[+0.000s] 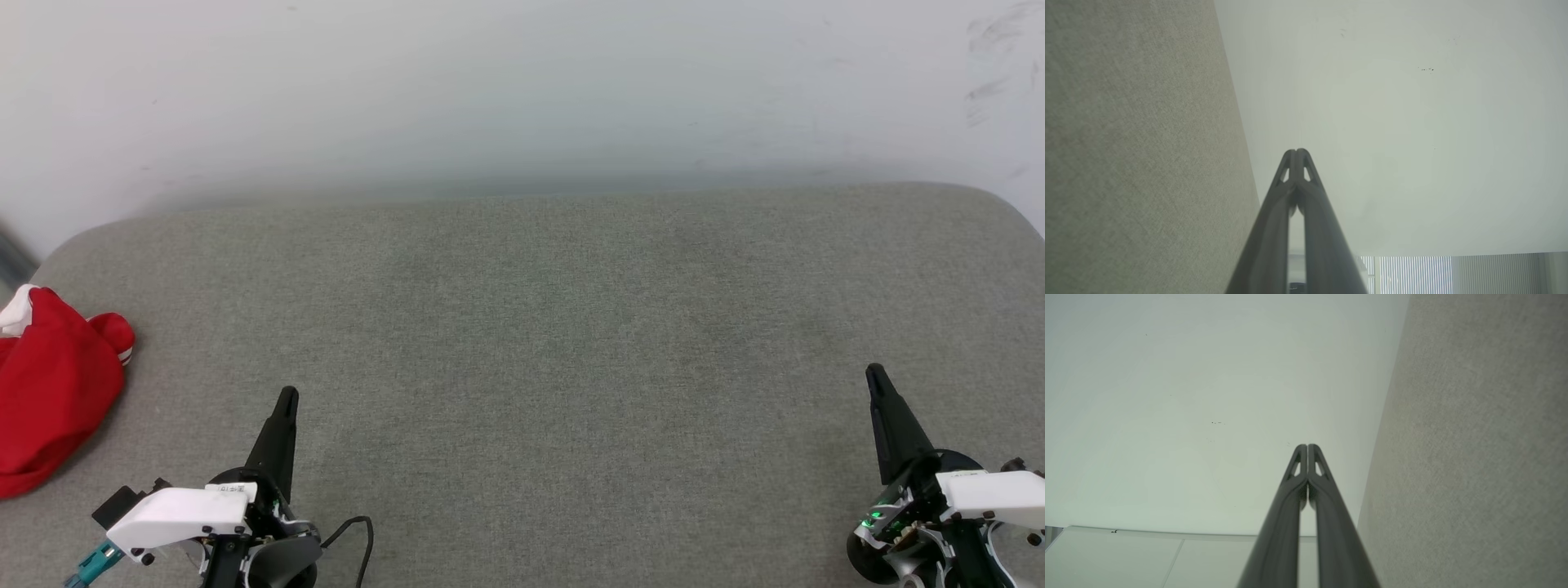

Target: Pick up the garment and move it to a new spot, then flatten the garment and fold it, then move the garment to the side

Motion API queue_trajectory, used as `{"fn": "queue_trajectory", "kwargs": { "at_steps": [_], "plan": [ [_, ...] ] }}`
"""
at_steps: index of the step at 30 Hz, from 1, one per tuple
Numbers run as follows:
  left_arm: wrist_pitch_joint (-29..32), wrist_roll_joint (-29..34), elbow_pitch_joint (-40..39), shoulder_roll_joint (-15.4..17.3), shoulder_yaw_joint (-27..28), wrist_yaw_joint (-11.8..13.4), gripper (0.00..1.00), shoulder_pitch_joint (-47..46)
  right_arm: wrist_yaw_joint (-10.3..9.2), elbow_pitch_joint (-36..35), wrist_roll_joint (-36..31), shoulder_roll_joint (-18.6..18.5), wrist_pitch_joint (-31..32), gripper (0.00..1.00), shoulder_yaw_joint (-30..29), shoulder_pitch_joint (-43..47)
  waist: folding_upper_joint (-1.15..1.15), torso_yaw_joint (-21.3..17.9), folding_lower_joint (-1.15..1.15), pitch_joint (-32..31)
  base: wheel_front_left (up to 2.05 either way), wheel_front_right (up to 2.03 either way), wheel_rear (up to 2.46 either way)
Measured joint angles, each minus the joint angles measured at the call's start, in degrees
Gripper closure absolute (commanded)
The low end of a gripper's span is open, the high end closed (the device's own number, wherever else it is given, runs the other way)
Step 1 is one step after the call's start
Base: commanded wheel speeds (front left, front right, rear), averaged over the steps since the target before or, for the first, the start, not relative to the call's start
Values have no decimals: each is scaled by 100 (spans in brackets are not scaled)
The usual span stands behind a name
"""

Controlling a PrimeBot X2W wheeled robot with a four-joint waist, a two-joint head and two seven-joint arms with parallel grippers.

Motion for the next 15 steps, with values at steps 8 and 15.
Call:
{"fn": "queue_trajectory", "kwargs": {
  "at_steps": [8,15],
  "plan": [
    [-1,0,9,-2,-1,1,0,5,0,8,1,1,0,0,0,5,0,0,0,0,0,0,0],
    [-90,12,140,-26,-45,2,0,232,-2,203,-36,8,-91,0,22,236,0,-3,0,3,0,0,0]
  ]
}}
